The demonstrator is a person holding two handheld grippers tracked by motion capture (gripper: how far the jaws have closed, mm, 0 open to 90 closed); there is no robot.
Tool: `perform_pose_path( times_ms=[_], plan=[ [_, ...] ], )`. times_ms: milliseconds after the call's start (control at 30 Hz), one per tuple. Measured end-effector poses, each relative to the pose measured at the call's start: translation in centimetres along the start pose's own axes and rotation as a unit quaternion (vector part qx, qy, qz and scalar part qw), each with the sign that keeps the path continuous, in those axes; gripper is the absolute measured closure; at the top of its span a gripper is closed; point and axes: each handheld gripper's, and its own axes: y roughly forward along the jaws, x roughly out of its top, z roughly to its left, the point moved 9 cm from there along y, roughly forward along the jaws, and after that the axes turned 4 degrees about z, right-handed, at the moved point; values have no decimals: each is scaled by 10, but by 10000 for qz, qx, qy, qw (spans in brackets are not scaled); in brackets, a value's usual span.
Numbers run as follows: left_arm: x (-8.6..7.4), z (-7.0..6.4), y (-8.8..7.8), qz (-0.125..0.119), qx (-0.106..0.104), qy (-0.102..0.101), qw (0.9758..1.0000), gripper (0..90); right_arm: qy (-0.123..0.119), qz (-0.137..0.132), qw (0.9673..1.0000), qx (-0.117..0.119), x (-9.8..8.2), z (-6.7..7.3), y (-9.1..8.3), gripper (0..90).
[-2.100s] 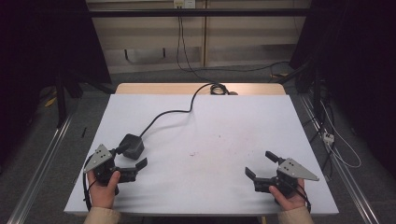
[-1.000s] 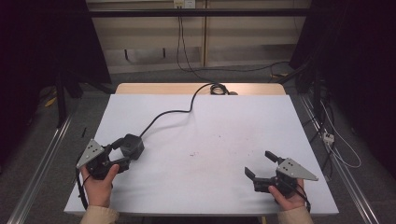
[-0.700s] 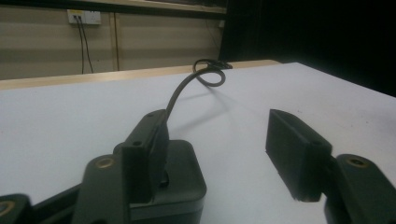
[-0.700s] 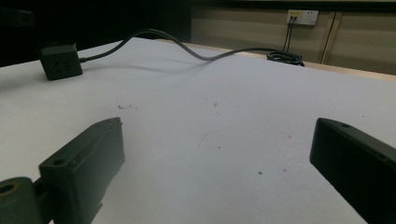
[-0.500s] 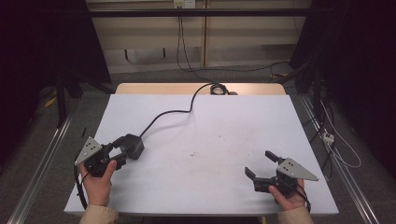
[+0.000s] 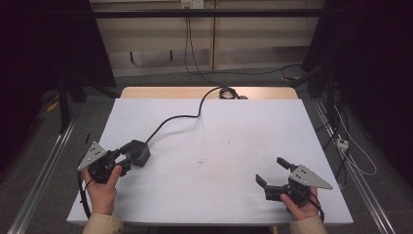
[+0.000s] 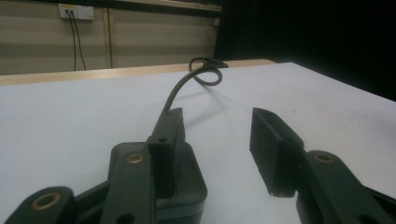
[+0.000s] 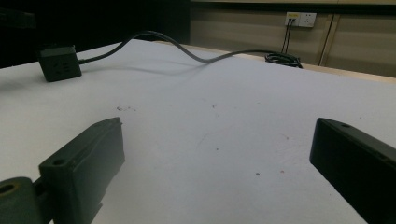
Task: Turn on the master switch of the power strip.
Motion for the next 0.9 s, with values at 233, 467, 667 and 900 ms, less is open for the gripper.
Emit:
perform_pose_path(
  times_ms=[233,467,667,900],
  plan=[
    [-3,1,3,110,-6,87,9999,617,-21,-33,10000,-32,1,-1,0,27],
    [-3,2,3,125,26,118,9998,662,-16,-57,10000,-37,1,-1,-1,28],
    [-5,3,4,202,68,131,9997,705,-30,-56,10000,-22,2,0,0,28],
    [-6,4,4,236,45,135,9996,751,-32,-68,10000,-29,2,-1,0,26]
  ],
)
